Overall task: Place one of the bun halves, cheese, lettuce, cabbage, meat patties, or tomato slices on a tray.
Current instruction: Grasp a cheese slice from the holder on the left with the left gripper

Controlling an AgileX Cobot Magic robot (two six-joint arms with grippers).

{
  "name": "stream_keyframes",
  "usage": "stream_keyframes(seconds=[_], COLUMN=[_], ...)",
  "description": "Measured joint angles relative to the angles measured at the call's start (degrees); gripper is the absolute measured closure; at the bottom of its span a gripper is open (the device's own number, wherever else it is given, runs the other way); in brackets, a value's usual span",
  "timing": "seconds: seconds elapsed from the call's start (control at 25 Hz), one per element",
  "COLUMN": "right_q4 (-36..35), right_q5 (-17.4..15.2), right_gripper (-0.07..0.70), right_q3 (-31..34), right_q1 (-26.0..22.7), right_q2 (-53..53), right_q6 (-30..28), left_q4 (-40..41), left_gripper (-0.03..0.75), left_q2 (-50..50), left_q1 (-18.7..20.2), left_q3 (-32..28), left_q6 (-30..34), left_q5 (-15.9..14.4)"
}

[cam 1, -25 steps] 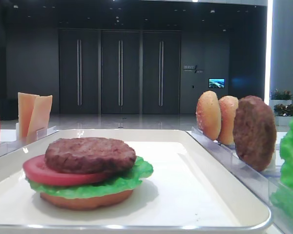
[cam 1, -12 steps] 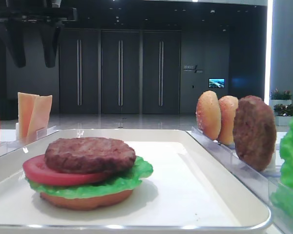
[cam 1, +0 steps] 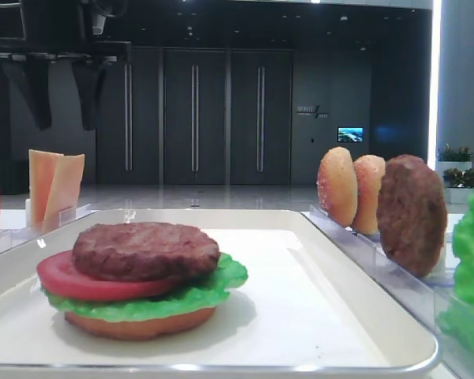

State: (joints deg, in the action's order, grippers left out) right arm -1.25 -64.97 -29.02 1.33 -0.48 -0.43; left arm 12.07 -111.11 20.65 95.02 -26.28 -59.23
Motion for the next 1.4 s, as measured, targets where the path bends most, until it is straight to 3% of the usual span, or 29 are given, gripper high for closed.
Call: stream_keyframes(seconds=[0.92, 1.4], right_q4=[0.0, 0.0], right_q5=[0.0, 0.0], right_gripper=[0.356, 0.356], right_q3=[0.0, 0.0], right_q1=[0.0, 0.0], right_q2=[0.0, 0.0], right_q6=[0.0, -0.1], left_q4=[4.5, 4.7], left_gripper=[0.286, 0.323], left_q2=[-7.4, -8.0], left_q1=[0.0, 0.0], left_q3=[1.0, 1.1], left_q6=[-2.5, -2.5], left_q5=[2.4, 2.9])
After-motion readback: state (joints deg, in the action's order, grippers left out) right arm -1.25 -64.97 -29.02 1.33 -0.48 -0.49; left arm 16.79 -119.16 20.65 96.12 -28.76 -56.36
